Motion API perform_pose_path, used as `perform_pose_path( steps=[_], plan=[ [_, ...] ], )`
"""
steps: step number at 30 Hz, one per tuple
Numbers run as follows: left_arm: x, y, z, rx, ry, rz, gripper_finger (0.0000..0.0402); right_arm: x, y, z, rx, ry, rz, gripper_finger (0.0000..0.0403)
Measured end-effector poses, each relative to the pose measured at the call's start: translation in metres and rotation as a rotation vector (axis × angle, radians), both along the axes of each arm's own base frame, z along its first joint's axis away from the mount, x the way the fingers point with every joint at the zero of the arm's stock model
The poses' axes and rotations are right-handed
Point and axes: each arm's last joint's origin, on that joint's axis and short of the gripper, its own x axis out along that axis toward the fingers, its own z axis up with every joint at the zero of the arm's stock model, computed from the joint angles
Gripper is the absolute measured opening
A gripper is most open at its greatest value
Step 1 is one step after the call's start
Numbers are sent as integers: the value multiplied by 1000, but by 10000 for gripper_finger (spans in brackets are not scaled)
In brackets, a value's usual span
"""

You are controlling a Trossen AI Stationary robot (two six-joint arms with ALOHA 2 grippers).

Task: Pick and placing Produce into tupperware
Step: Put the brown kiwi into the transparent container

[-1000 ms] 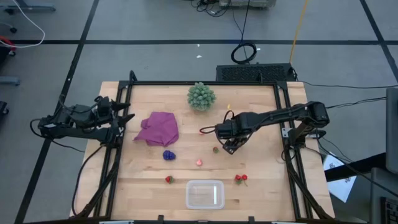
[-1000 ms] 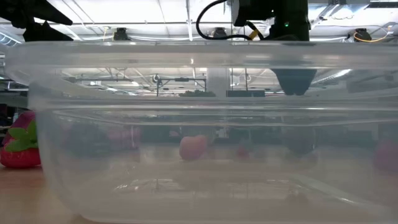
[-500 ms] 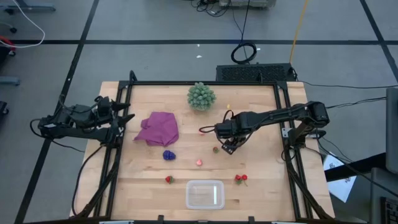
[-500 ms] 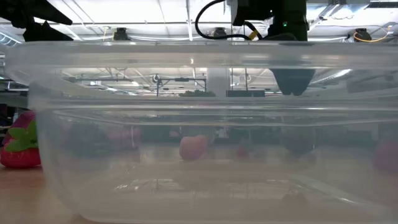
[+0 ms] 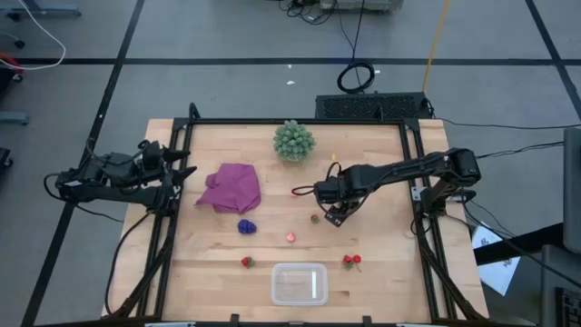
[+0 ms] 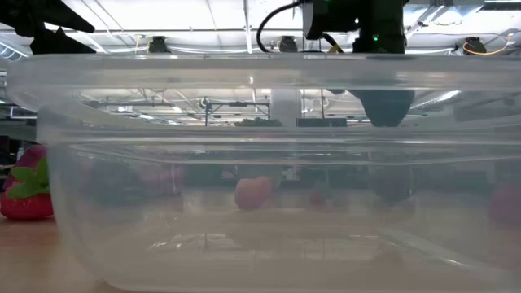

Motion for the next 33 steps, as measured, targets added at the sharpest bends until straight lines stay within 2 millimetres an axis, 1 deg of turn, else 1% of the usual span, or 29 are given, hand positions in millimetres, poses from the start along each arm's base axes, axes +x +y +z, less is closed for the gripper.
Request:
perform_pose_path(
  steps=[13,18,26,33],
  plan=[
    [0,0,0,0,0,0,312,-6,-1,-30,9,-8,0,318],
    [0,0,0,0,0,0,312,-6,-1,-34,8,-21,1,318],
    [0,0,0,0,-1,0,312,-6,-11,-43,8,-50,-21,318],
    [0,0,0,0,-1,0,312,-3,-13,-45,8,-84,-3,318]
  ],
)
